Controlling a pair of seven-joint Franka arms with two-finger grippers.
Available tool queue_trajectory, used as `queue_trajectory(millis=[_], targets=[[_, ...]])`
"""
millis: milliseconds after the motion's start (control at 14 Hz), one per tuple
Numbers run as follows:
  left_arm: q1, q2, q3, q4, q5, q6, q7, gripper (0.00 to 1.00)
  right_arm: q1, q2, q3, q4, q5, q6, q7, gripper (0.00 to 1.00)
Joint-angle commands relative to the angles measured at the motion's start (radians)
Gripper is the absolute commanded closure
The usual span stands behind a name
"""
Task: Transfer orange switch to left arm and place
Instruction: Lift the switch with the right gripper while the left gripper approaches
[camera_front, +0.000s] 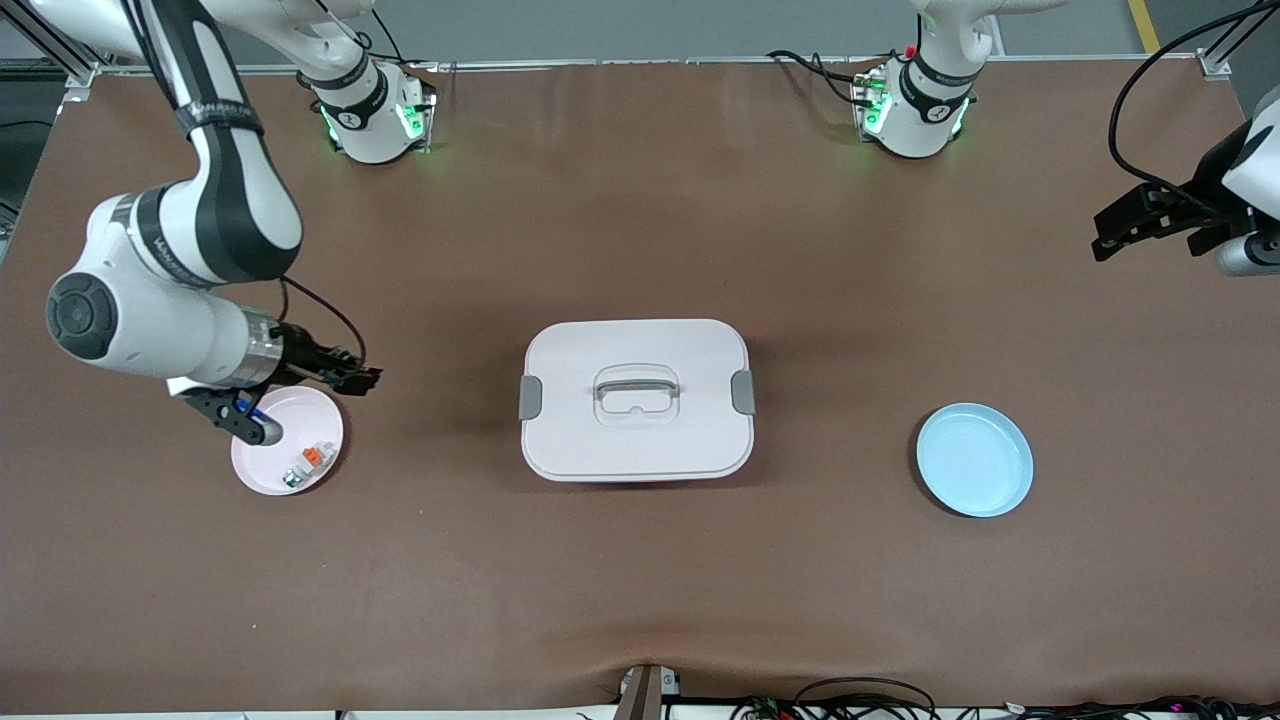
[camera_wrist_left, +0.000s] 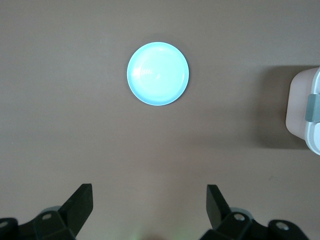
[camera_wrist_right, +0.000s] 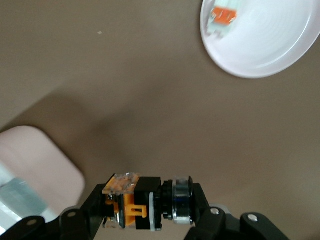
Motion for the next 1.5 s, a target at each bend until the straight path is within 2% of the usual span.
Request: queue_trajectory(millis=[0, 215, 502, 931, 1218, 1433], targets=[[0.004, -0.012, -0.002, -0.011, -0.015, 0.006, 0.010, 0.00, 0.042, -0.003, -0.003, 0.051, 0.032, -0.035, 0.156, 1.00], [0.004, -0.017, -0.002, -0.012, -0.015, 0.001, 0.010, 0.00, 0.111, -0.010, -0.003, 0.085, 0.035, -0.036, 0.330, 1.00], [0.007, -0.018, -0.002, -0.012, -0.015, 0.000, 0.010, 0.00, 0.165, -0.007, -0.004, 0.129, 0.145, -0.024, 0.535, 1.00], [0.002, -0.014, -0.004, -0.011, -0.015, 0.001, -0.007, 0.00, 0.272, 0.007, -0.006, 0.223, 0.144, -0.021, 0.813, 1.00], [-0.003, 0.008, -0.051, -0.009, -0.021, 0.003, -0.013, 0.00, 0.309, 0.010, -0.004, 0.232, 0.168, 0.053, 0.971, 1.00], [-0.004, 0.054, -0.071, -0.008, -0.146, 0.021, -0.012, 0.00, 0.349, 0.025, -0.006, 0.255, 0.164, 0.080, 1.077, 1.00]])
